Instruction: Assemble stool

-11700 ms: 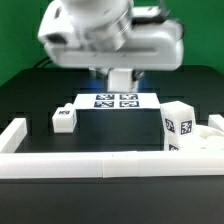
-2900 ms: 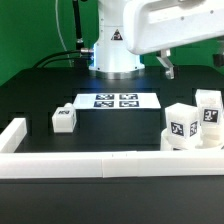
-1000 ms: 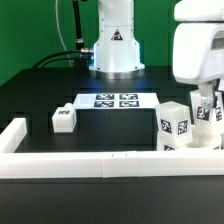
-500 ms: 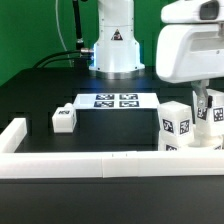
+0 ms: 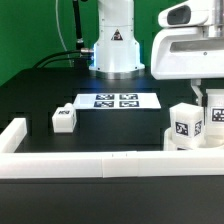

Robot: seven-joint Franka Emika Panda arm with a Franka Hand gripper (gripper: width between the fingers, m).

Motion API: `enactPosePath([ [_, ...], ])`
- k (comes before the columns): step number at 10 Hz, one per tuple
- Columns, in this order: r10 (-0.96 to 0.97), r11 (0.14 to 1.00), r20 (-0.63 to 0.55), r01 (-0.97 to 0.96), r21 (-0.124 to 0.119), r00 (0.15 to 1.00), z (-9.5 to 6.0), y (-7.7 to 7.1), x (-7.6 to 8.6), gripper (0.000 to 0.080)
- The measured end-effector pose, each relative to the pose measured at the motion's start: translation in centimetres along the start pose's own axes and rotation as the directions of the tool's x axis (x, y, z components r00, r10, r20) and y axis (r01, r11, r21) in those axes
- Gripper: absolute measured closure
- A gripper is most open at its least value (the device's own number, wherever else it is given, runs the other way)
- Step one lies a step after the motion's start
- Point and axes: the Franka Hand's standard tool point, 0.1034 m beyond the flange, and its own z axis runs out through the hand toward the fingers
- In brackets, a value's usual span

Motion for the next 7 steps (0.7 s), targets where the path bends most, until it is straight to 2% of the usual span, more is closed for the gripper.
enactPosePath([
  [3,0.182,0.983,0.005,-0.182,0.006,0.983,0.00,0.13,0.05,0.0465],
  [4,0.299,0.954,0.009,-0.299,0.006,0.954,-0.02,0.12,0.00,0.0465],
  [5,0.432,0.902,0.010,-0.432,0.004,0.902,-0.07,0.11,-0.02,0.0465],
  [6,0.565,0.825,0.015,-0.565,0.014,0.825,0.06,0.23,-0.03,0.0465],
  [7,0.687,0.725,0.030,-0.687,0.041,0.726,0.11,0.32,0.07,0.0465],
])
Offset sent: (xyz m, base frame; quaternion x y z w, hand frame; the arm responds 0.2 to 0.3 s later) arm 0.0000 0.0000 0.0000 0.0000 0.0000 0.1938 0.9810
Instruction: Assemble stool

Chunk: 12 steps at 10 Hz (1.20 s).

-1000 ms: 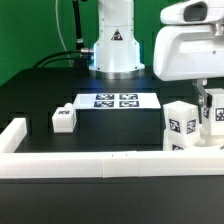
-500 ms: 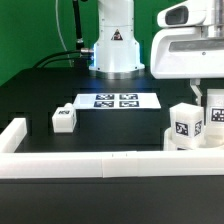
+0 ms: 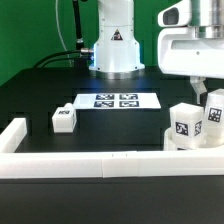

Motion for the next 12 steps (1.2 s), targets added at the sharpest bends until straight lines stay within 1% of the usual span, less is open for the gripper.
enactPosePath([
  [2,0.276,0.960,0.033,-0.277,0.040,0.961,0.1,0.0,-0.1,0.0465],
  [4,0.395,0.916,0.054,-0.398,0.054,0.917,0.2,-0.1,-0.3,0.0465],
  [5,0.387,0.919,0.053,-0.390,0.053,0.921,0.2,0.0,-0.4,0.0465],
  [7,0.373,0.925,0.054,-0.376,0.053,0.926,0.3,0.0,-0.4,0.0228],
  [8,0.326,0.943,0.051,-0.329,0.056,0.944,0.2,0.0,-0.4,0.0228],
  [9,0.259,0.963,0.052,-0.262,0.068,0.965,-0.4,-0.3,-0.4,0.0163],
  [10,0.203,0.975,0.052,-0.207,0.085,0.978,-1.0,-0.6,-0.3,0.0154],
  [11,0.042,0.994,0.036,-0.045,0.097,0.998,-1.4,-0.7,-0.2,0.0154],
  [12,-0.065,0.992,0.024,0.062,0.106,0.998,-1.9,-0.9,-0.4,0.0151],
])
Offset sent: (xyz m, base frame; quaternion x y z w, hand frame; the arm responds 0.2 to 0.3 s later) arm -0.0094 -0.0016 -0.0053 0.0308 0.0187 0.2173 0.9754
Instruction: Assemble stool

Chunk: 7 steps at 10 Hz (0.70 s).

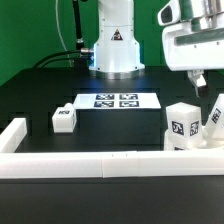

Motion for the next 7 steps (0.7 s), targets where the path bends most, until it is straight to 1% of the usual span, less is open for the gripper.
enactPosePath([
  [1,-0.119,0.993,-0.001,0.119,0.002,0.993,-0.16,-0.22,-0.28,0.0151],
  [2,-0.163,0.987,0.000,0.163,0.000,0.987,-0.08,-0.15,-0.25,0.0151],
  [4,-0.319,0.948,-0.001,0.319,0.000,0.948,-0.06,-0.11,-0.20,0.0151],
  [5,-0.401,0.916,0.003,0.401,-0.009,0.916,-0.03,-0.08,-0.32,0.0151],
  [6,-0.580,0.813,0.029,0.581,-0.042,0.814,-0.08,0.00,-0.77,0.0151],
  [7,-0.697,0.713,0.055,0.699,-0.054,0.715,-0.50,-0.21,-0.79,0.0151],
])
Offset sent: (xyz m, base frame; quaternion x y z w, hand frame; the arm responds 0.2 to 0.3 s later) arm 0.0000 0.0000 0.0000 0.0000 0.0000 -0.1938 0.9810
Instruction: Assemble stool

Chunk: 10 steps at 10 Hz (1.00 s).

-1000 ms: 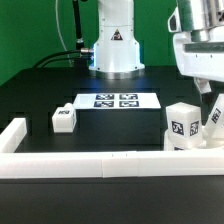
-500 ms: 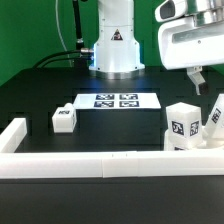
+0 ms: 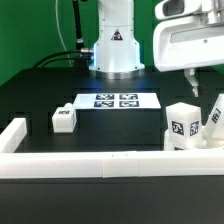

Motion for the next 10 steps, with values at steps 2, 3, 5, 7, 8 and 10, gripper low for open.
enactPosePath([
  [2,-0.278,0.959,0.046,0.280,-0.047,0.960,-0.4,-1.0,-0.3,0.0151],
  [3,-0.335,0.942,-0.004,0.335,-0.031,0.942,-0.4,-0.3,0.1,0.0151],
  [5,-0.456,0.889,0.007,0.456,-0.039,0.890,-0.2,0.2,-0.1,0.0151],
  [7,-0.678,0.731,0.032,0.678,-0.077,0.734,-0.2,0.0,0.1,0.0151],
  [8,-0.795,0.597,0.062,0.796,-0.098,0.603,-0.1,-0.4,0.2,0.0151],
  [10,-0.916,0.365,0.140,0.926,-0.093,0.376,0.5,-1.4,-0.4,0.0151],
])
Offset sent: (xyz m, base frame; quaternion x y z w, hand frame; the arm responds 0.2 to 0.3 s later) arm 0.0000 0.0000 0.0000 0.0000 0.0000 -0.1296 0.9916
